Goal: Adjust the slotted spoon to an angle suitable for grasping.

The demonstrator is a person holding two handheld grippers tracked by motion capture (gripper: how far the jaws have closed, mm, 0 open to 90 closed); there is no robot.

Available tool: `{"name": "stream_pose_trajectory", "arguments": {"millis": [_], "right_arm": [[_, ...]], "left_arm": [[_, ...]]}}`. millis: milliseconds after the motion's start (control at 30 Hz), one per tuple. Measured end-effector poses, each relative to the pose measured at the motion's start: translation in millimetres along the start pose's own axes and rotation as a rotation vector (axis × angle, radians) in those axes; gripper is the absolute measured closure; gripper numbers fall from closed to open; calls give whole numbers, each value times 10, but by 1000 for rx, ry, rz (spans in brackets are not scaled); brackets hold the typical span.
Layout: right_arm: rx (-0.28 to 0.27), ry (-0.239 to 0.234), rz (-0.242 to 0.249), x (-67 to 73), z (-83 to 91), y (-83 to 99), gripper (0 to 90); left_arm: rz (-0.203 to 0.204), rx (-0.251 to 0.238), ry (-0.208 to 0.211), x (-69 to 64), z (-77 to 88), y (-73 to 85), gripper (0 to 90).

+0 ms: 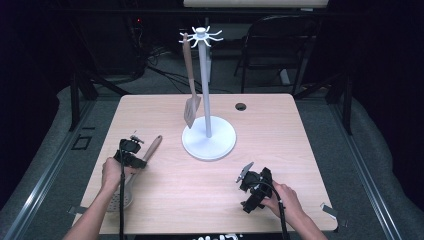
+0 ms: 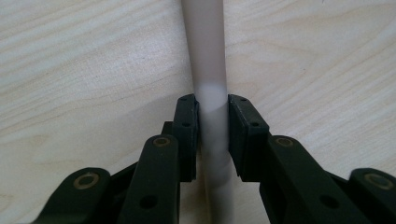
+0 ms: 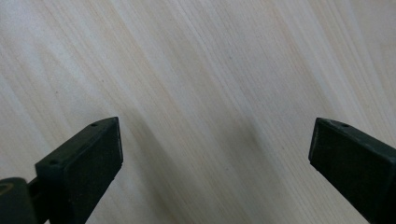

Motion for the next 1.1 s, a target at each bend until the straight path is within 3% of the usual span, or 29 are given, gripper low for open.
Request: {"name": "stream_pose_trajectory", "arguments": {"millis": [200,400,567,767,933,1100], "right_arm": [[-3,2,7,-19,5,12,25],[-17,-6,-4,-3,-1,9,25],[5,6,10,-13,9,24,30],[0,2,4,-8,16,16,30],[2,1,7,3,12,17,29],[8,4,4,-18,-3,28,29]], "left_arm": [[66,-53,70,21,11,23,755],[91,-137,96,39,120,38,759],[99,-223,127,72,237,54,759],[79,-308,144,63,379,68,759],[60,-408,151,17,538,57,760],[36,-459,147,-53,634,84,759]]}}
Point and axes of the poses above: each handheld gripper's, and its own axes: z roughly backward along the jaws, y roughly out of its underside, x roughly to its left, the point moved 8 cm from there along -z, roughly forward along the jaws, and after that the axes turned 5 degrees about z, right-handed, at the moved point
